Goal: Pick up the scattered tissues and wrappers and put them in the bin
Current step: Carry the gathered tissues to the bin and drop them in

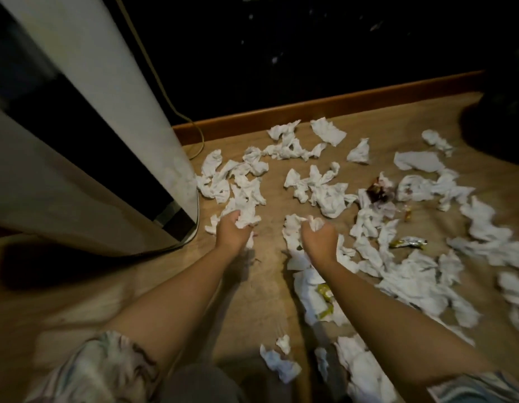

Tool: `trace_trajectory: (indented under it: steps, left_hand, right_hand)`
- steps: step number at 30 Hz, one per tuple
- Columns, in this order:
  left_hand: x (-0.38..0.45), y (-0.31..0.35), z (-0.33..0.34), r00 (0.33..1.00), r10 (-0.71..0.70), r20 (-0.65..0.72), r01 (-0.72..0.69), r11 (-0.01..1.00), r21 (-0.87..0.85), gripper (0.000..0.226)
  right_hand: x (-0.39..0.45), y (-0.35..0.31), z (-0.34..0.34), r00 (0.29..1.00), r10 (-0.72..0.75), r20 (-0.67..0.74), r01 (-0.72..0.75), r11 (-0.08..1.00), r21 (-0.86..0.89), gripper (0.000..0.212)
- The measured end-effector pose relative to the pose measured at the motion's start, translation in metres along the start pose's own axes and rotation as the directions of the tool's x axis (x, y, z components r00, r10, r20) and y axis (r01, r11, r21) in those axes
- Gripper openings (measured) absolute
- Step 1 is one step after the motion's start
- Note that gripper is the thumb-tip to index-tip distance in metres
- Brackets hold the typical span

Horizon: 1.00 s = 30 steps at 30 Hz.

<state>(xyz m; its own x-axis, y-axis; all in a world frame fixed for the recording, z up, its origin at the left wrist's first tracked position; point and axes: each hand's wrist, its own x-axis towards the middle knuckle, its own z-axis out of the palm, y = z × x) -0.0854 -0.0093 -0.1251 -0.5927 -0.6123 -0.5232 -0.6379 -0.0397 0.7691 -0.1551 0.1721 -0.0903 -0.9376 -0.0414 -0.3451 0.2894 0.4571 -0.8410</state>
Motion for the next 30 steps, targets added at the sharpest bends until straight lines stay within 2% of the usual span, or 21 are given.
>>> trace_trajectory:
  steps: [3,4,6,7,8,9,10,12,13,15,17,19,21,24,27,30]
  left_hand:
    - [-0.051,0.07,-0.003,0.996,-0.057,0.073,0.061,0.997,-0.056,0.073]
    - [-0.074,0.101,-0.007,0.994,-0.054,0.1,0.062,0.995,-0.077,0.071]
    - [-0.132,0.174,-0.02,0.989,-0.042,0.142,0.053,0.996,-0.072,0.048]
    - [-0.162,0.212,-0.027,0.987,-0.017,0.16,0.027,0.998,-0.058,0.043]
    - [-0.189,0.244,-0.033,0.988,-0.008,0.157,0.015,0.999,-0.045,0.042]
    - [-0.211,0.273,-0.038,0.989,0.01,0.147,-0.004,0.999,-0.039,0.046]
    - [-0.232,0.301,-0.045,0.99,0.022,0.137,-0.016,0.999,-0.045,0.053]
    - [-0.27,0.35,-0.055,0.993,0.019,0.116,-0.013,0.999,-0.053,0.063]
    - [-0.287,0.373,-0.058,0.994,0.012,0.107,-0.006,0.998,-0.063,0.062]
    - [-0.322,0.418,-0.066,0.995,-0.002,0.102,0.01,0.997,-0.076,0.051]
    - [-0.35,0.456,-0.069,0.994,0.001,0.11,0.006,0.998,-0.062,0.041]
    - [-0.372,0.489,-0.068,0.985,0.017,0.172,-0.013,1.0,-0.027,0.029]
    - [-0.39,0.518,-0.061,0.966,0.075,0.246,-0.072,0.997,-0.024,0.01]
    - [-0.418,0.557,-0.048,0.934,0.146,0.326,-0.139,0.989,-0.043,0.015]
    - [-0.442,0.584,-0.034,0.915,0.216,0.34,-0.192,0.976,-0.102,0.011]
    - [-0.456,0.604,-0.025,0.915,0.244,0.323,-0.22,0.969,-0.11,0.022]
  right_hand:
    - [-0.028,-0.08,-0.062,0.991,0.132,-0.004,-0.131,0.985,0.116,0.043]
    - [-0.04,-0.108,-0.084,0.989,0.148,-0.01,-0.146,0.98,0.136,0.042]
    - [-0.063,-0.162,-0.125,0.988,0.152,0.007,-0.151,0.971,0.188,0.04]
    - [-0.073,-0.186,-0.144,0.988,0.154,0.012,-0.153,0.966,0.209,0.049]
    - [-0.084,-0.21,-0.162,0.986,0.166,0.014,-0.165,0.959,0.229,0.067]
    - [-0.094,-0.234,-0.18,0.984,0.178,0.013,-0.176,0.955,0.239,0.08]
    - [-0.104,-0.259,-0.199,0.983,0.184,-0.001,-0.178,0.952,0.249,0.083]
    - [-0.124,-0.307,-0.235,0.979,0.203,-0.017,-0.192,0.949,0.251,0.076]
    - [-0.133,-0.332,-0.253,0.98,0.198,-0.022,-0.188,0.953,0.238,0.062]
    - [-0.151,-0.379,-0.29,0.982,0.186,-0.035,-0.176,0.964,0.201,0.032]
    - [-0.165,-0.418,-0.325,0.989,0.148,-0.025,-0.142,0.977,0.16,0.02]
    - [-0.178,-0.45,-0.36,0.996,0.088,-0.004,-0.088,0.991,0.097,0.015]
    - [-0.185,-0.474,-0.393,0.999,0.036,-0.001,-0.036,0.998,0.057,0.017]
    - [-0.19,-0.497,-0.438,0.999,-0.032,0.0,0.032,0.998,0.048,0.013]
    - [-0.192,-0.507,-0.469,0.998,-0.052,-0.033,0.056,0.992,0.116,0.011]
    - [-0.186,-0.506,-0.484,0.996,0.015,-0.093,0.004,0.98,0.199,0.04]
